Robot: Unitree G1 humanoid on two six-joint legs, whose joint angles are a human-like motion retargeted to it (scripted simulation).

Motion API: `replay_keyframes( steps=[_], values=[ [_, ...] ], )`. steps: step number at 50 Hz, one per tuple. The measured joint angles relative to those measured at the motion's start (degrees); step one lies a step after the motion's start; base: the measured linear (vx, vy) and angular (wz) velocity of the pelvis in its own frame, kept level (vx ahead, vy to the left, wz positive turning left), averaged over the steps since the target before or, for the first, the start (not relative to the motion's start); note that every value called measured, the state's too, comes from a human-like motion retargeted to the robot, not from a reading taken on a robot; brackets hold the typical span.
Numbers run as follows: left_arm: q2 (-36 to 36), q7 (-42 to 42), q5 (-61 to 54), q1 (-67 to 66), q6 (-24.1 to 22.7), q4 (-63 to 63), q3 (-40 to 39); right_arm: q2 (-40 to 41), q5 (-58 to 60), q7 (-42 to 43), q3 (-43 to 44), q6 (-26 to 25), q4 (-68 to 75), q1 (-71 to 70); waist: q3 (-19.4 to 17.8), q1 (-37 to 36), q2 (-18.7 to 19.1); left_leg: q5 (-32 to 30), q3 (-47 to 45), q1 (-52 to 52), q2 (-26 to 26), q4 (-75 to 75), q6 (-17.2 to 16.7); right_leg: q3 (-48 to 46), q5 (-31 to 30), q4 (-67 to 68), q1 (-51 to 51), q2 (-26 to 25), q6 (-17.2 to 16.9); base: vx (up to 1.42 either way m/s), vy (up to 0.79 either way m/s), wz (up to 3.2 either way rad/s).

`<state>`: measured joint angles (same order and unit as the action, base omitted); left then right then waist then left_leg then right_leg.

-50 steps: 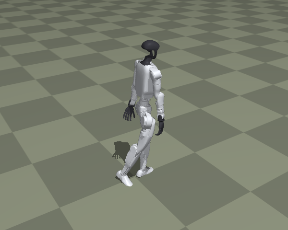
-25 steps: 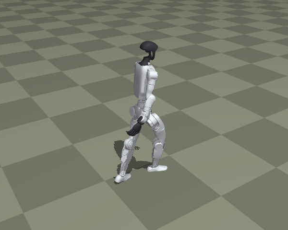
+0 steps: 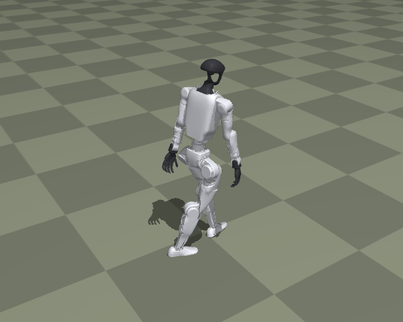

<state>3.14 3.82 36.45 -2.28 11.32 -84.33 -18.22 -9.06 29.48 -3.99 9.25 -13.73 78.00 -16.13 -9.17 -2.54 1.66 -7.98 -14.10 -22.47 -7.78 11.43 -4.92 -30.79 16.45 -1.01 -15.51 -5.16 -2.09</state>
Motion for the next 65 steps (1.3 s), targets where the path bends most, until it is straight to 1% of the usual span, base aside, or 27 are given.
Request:
replay_keyframes(
  steps=[2,3,5,7,10,12,15,17,20,23,27,30,31,33,36,38,40,42,45,48,52,55,58,59,60,63,65],
  values=[
    [-0.1,0.7,1.3,-0.1,-0.3,-0.1,0.6,0.4,-1.2,-0.4,-0.9,0.5,-1.4,0.1,-0.3,-1.3,0.0,-0.6,0.6,-0.3,-0.4,-1.8,0.8,0.5,0.3,0.9,-1.9,-0.2,-1.7,0.83,-0.10,-0.22],
    [-0.2,0.9,1.9,-0.3,-0.4,-0.2,1.0,0.7,-1.2,-0.5,-1.2,0.5,-1.6,0.2,-0.2,-1.6,-0.5,-2.6,-0.7,-0.2,-0.6,-0.9,3.4,1.3,-0.1,1.8,-2.6,0.1,-2.7,0.95,-0.09,-0.19],
    [-0.4,1.0,2.8,-0.9,-0.4,-0.5,1.4,1.5,0.3,-1.0,-1.3,0.4,-1.3,1.0,0.7,-1.9,-2.3,-1.0,-6.7,0.4,-1.0,1.9,12.0,2.6,-3.1,4.5,-3.0,2.2,-5.6,0.91,-0.10,-0.23],
    [-0.2,0.5,3.1,-0.9,-0.3,-1.5,0.4,3.1,3.4,-0.6,-1.5,-0.1,0.3,2.1,1.2,-1.6,-3.1,1.8,0.5,-0.7,-1.3,6.1,13.9,1.0,-11.1,8.7,-3.4,3.5,-8.0,0.92,-0.09,-0.37],
    [-0.3,0.1,1.6,-0.6,0.1,-3.0,-0.6,4.7,4.1,3.3,-3.0,-1.3,3.9,5.0,1.4,1.4,-0.7,6.1,-1.2,5.3,3.6,6.4,16.3,-3.6,-28.4,20.8,-1.8,4.3,-5.2,0.85,-0.12,0.05],
    [0.0,0.3,0.0,0.7,0.0,-3.0,-0.6,5.4,3.6,5.6,-3.2,-1.5,6.0,6.5,0.0,3.0,1.4,8.0,0.5,9.5,6.1,5.5,16.7,-3.7,-32.9,35.0,3.4,4.8,-2.6,0.87,-0.13,-0.22],
    [1.0,-0.7,-2.0,3.8,-0.1,-2.0,-0.3,5.5,2.4,6.0,-2.2,-1.3,8.3,8.4,-1.4,3.7,2.2,9.6,-1.7,15.0,8.3,2.1,16.6,-1.2,-23.4,55.5,16.0,9.7,-2.4,0.60,-0.12,-0.74],
    [2.1,-2.3,-3.0,6.1,-0.2,-0.8,0.7,5.2,1.4,4.7,-1.3,-1.1,9.4,10.0,-1.4,3.6,0.5,9.6,-4.2,17.7,6.7,-1.0,17.0,3.2,-15.6,62.2,26.2,10.6,-3.0,0.58,-0.14,-0.17],
    [4.1,-3.6,-3.9,9.4,-0.9,1.6,2.2,4.6,-0.3,2.8,0.4,-0.9,11.2,12.4,-1.5,10.1,-0.8,9.7,-1.4,19.9,4.4,-3.5,18.2,2.2,-4.0,61.6,37.2,10.8,-3.0,0.58,-0.18,0.99],
    [6.9,-2.8,-3.8,13.2,-1.9,4.2,3.2,3.7,-0.8,2.0,1.7,-1.5,13.5,13.9,-1.8,13.3,-3.1,10.7,-0.6,23.0,1.7,-5.8,19.6,2.2,4.7,56.5,46.8,13.3,0.4,0.64,-0.24,0.33],
    [9.6,-1.7,-2.8,17.0,-1.8,7.7,4.7,2.3,-0.6,2.2,2.8,-2.7,18.1,15.6,-2.0,14.2,-5.2,12.4,-0.4,28.7,-0.1,-8.3,19.9,6.3,11.0,46.1,54.2,10.3,5.8,0.63,-0.31,0.09],
    [9.8,-1.7,-2.7,17.7,-2.1,10.4,5.8,1.2,0.8,1.3,4.1,-4.5,19.4,17.3,-1.4,16.4,-4.5,10.7,0.3,32.3,0.0,-9.1,19.9,10.0,8.3,44.1,56.0,8.4,11.2,0.80,-0.24,0.49],
    [9.6,-1.9,-2.8,17.4,-2.3,10.9,5.9,1.1,0.9,1.1,4.3,-4.9,19.4,17.9,-0.5,16.1,-3.1,9.1,-0.1,32.3,1.0,-8.5,19.9,5.0,12.2,45.8,54.1,9.6,12.1,0.92,-0.24,0.09],
    [8.9,-2.1,-2.8,16.3,-3.1,12.5,6.2,0.6,0.8,0.5,5.3,-5.4,19.4,18.3,0.0,16.8,-2.5,4.4,0.9,33.4,1.3,-7.0,19.9,4.4,15.3,45.7,50.9,9.6,11.4,0.79,-0.27,0.04],
    [7.5,-3.4,-2.5,13.1,-4.5,13.0,6.7,0.5,-1.3,0.3,7.1,-5.1,19.4,17.4,-0.6,15.0,-2.7,-6.4,-2.8,35.3,4.1,0.0,19.9,8.0,17.4,40.3,42.5,4.3,10.3,0.97,-0.58,-0.39],
    [6.5,-5.0,-2.1,11.4,-5.2,11.6,6.6,0.2,-3.0,-0.3,7.8,-4.5,19.3,15.5,-2.1,13.2,-4.6,-12.4,-1.3,32.9,5.3,12.0,19.9,11.9,18.4,35.9,35.7,1.9,11.0,0.93,-0.95,-0.90],
    [5.8,-6.4,-1.5,10.0,-5.6,8.9,6.4,0.1,-4.2,-1.3,7.5,-4.0,18.7,13.0,-4.2,11.1,-6.2,-16.2,4.4,25.7,3.7,28.9,19.9,16.0,17.7,30.5,29.1,0.8,12.0,0.61,-0.83,-0.95],
    [5.7,-6.2,-0.9,9.0,-4.7,5.3,5.8,0.3,-4.5,-2.0,6.1,-4.0,17.6,9.8,-5.4,9.1,-6.6,-11.6,4.7,18.3,4.0,44.9,19.9,17.4,16.2,25.4,24.1,0.3,12.2,0.59,-0.47,-0.81],
    [5.4,-3.9,0.2,7.3,-2.5,0.8,3.1,0.8,-2.9,-1.2,4.2,-3.9,15.6,4.3,-5.9,5.4,-5.3,-0.7,1.3,9.2,11.9,66.1,19.9,18.5,13.7,18.3,17.8,-1.9,11.0,0.43,-0.15,-0.91],
    [4.9,-1.7,-0.4,5.1,-1.5,-1.3,-0.6,1.4,0.0,-0.4,2.2,-2.9,12.5,-0.9,-5.7,1.1,-3.9,7.7,0.5,-0.3,13.5,74.5,19.9,19.0,10.5,12.3,13.5,-3.0,9.7,0.44,0.07,-0.88],
    [4.4,0.3,-2.5,2.7,-0.8,-2.3,-3.7,2.3,2.7,-1.4,-0.4,-0.8,6.9,-6.6,-4.3,-1.9,-3.3,19.9,-4.4,-10.8,16.2,72.5,19.9,17.7,8.1,7.0,10.5,-2.4,8.0,0.43,0.29,-0.03],
    [4.0,0.3,-3.4,2.0,-0.4,-3.0,-4.4,2.8,3.4,-2.3,-1.9,0.7,2.3,-9.6,-2.8,-1.8,-3.4,27.7,-8.6,-17.6,14.8,62.4,19.9,14.5,6.4,4.8,9.6,-0.2,4.3,0.40,0.46,0.60],
    [2.5,-0.2,-2.4,1.9,-1.0,-5.0,-4.1,2.6,3.6,-2.0,-3.2,1.6,-1.1,-10.5,-0.8,-1.4,-3.5,26.2,-9.1,-21.5,4.0,45.2,19.4,11.7,3.8,3.5,9.4,4.0,-0.9,0.38,0.63,0.57],
    [2.3,0.1,-1.6,1.9,-1.5,-5.9,-3.9,2.7,3.7,-1.7,-3.7,1.8,-1.6,-10.5,-0.3,-1.6,-3.6,25.5,-9.3,-21.7,2.5,41.8,19.5,10.4,3.3,3.2,8.8,4.7,-1.8,0.52,0.27,0.20],
    [2.2,0.7,-0.7,1.9,-2.0,-6.9,-3.8,2.8,3.7,-1.5,-4.2,2.0,-1.9,-10.4,0.1,-1.9,-3.8,25.1,-9.9,-21.5,2.4,39.4,19.9,9.2,2.8,3.0,8.0,5.1,-2.2,0.81,-0.30,-0.39],
    [3.6,4.9,2.1,2.5,-1.3,-8.9,-3.5,3.8,5.0,-1.3,-5.0,2.1,0.0,-10.2,0.4,-4.1,-5.2,33.2,-11.3,-18.5,10.3,46.7,19.9,10.0,1.1,3.4,5.4,2.8,-1.0,0.85,-0.59,-0.83],
    [4.0,7.2,3.3,2.8,0.1,-8.9,-3.7,4.4,6.4,-1.1,-4.9,1.6,2.0,-9.5,0.5,-4.0,-5.5,34.3,-8.7,-17.4,9.7,47.0,19.9,11.2,-2.4,4.8,4.7,2.1,-1.6,0.65,-0.27,-0.32]
  ],
)
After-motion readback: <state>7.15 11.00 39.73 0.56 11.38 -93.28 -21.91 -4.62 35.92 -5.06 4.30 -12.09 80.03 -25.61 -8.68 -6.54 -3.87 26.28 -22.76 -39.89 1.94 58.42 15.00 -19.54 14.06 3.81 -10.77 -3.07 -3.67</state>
